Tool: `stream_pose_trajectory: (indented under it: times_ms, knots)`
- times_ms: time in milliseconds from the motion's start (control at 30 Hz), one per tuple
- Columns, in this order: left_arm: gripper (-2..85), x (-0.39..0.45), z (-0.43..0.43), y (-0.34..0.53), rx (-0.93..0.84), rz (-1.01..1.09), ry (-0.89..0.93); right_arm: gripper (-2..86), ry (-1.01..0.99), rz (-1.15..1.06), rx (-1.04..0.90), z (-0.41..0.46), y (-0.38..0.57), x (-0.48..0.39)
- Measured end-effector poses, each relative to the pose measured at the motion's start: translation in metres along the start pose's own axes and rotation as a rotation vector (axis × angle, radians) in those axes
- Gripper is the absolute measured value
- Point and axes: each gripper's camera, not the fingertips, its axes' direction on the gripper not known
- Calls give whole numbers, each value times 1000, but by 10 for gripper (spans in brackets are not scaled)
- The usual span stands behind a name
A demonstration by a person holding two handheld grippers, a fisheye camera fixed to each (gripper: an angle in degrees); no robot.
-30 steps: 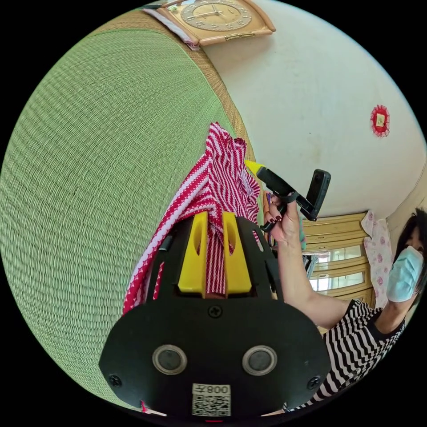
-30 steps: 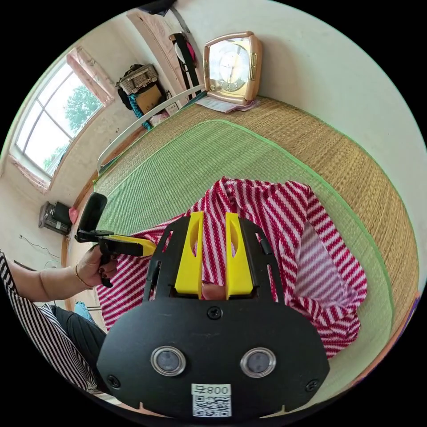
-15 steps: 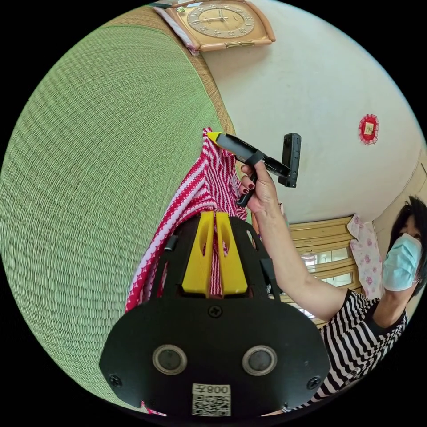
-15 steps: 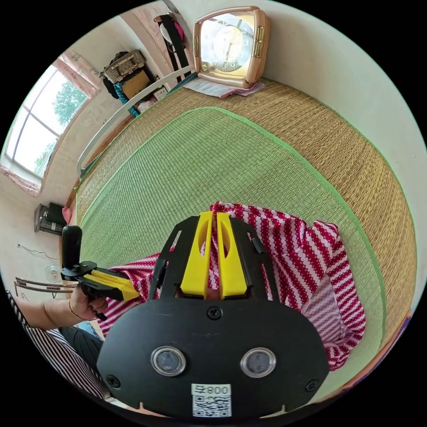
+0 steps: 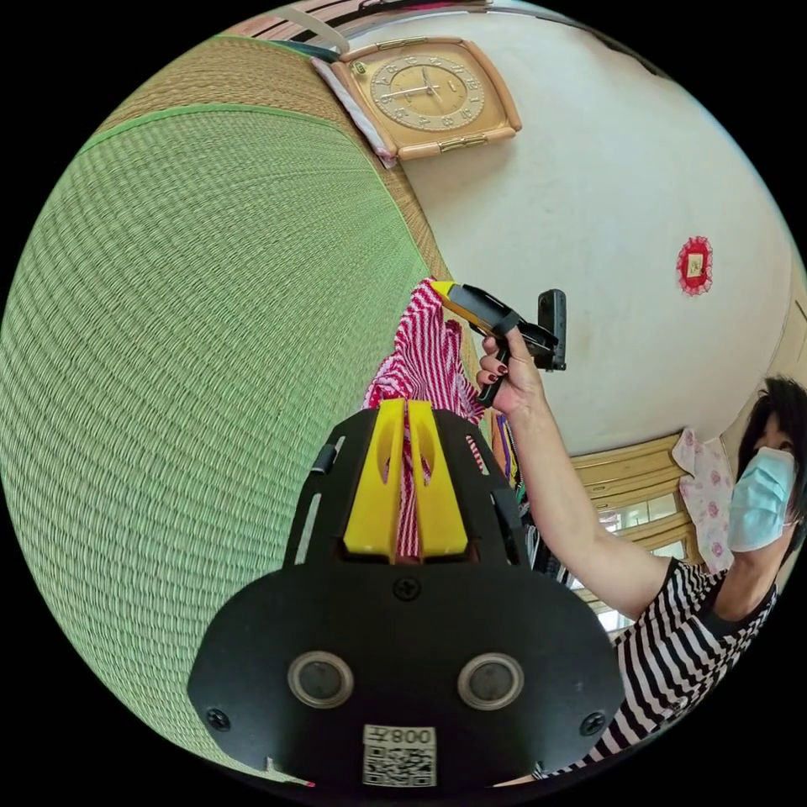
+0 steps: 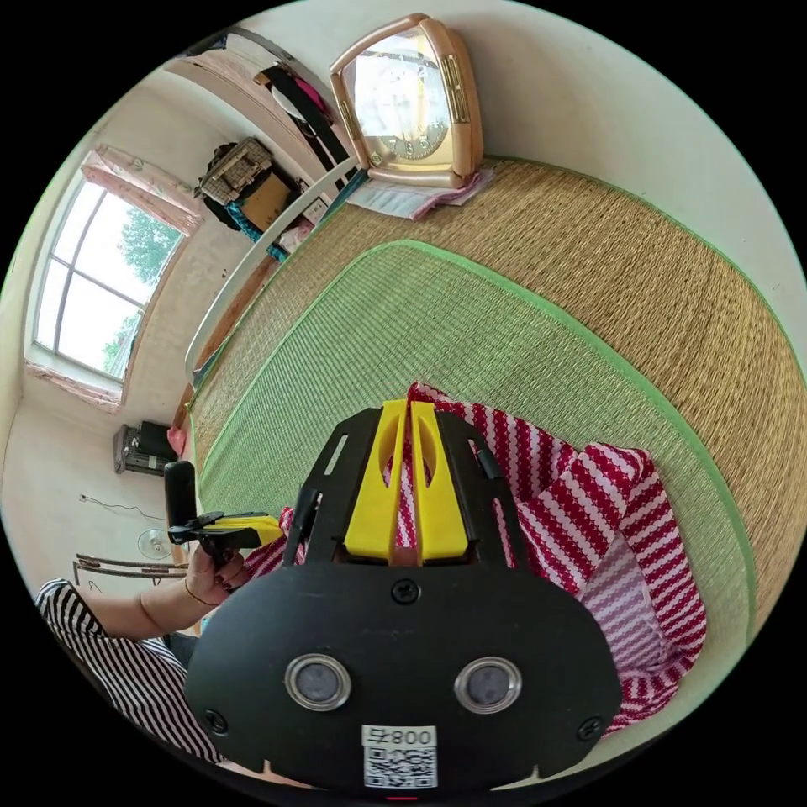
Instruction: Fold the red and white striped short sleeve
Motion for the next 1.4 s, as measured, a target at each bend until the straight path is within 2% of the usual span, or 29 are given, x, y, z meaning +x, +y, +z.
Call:
stream_pose_trajectory:
  times_ms: [300, 400, 467, 567, 733, 900, 1033, 1233, 1333, 1400]
  knots:
    - [2, 53, 9, 41, 45, 154, -19, 62, -92, 17, 228, -67, 40, 4]
    - [1, 86, 31, 29, 6, 270, -24, 55, 40, 5, 296, -112, 92, 0]
    - [1, 112, 65, 9, -70, 370, -51, 41, 226, 78, 332, -141, 147, 7]
    - [2, 140, 116, -16, -144, 488, -137, 23, 436, 250, 316, -158, 213, 29]
    - [2, 171, 198, -48, -236, 589, -272, 29, 451, 392, 212, -148, 258, 56]
    - [1, 179, 264, -59, -321, 599, -362, 49, 483, 329, 202, -137, 247, 47]
    - [1, 161, 320, -63, -410, 557, -466, 32, 471, 331, 68, -104, 223, 69]
    - [1, 180, 327, -38, -331, 615, -419, -1, 500, 333, 169, -120, 235, 52]
    - [1, 177, 352, -32, -389, 617, -498, -4, 529, 379, 121, -107, 251, 56]
    - [1, 175, 356, -37, -377, 576, -477, -4, 491, 393, 183, -110, 263, 59]
